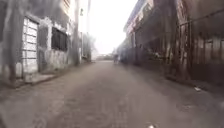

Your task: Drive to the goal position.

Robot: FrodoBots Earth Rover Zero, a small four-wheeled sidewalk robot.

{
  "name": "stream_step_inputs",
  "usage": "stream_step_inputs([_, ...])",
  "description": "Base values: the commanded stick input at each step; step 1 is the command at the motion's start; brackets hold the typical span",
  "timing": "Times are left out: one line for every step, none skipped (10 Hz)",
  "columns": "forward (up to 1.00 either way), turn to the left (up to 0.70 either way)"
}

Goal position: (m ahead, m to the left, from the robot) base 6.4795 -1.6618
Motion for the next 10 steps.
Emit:
stream_step_inputs([1.00,0.00])
stream_step_inputs([1.00,0.00])
stream_step_inputs([1.00,0.00])
stream_step_inputs([1.00,0.00])
stream_step_inputs([1.00,0.00])
stream_step_inputs([1.00,0.00])
stream_step_inputs([1.00,0.00])
stream_step_inputs([1.00,0.00])
stream_step_inputs([1.00,0.00])
stream_step_inputs([1.00,0.00])
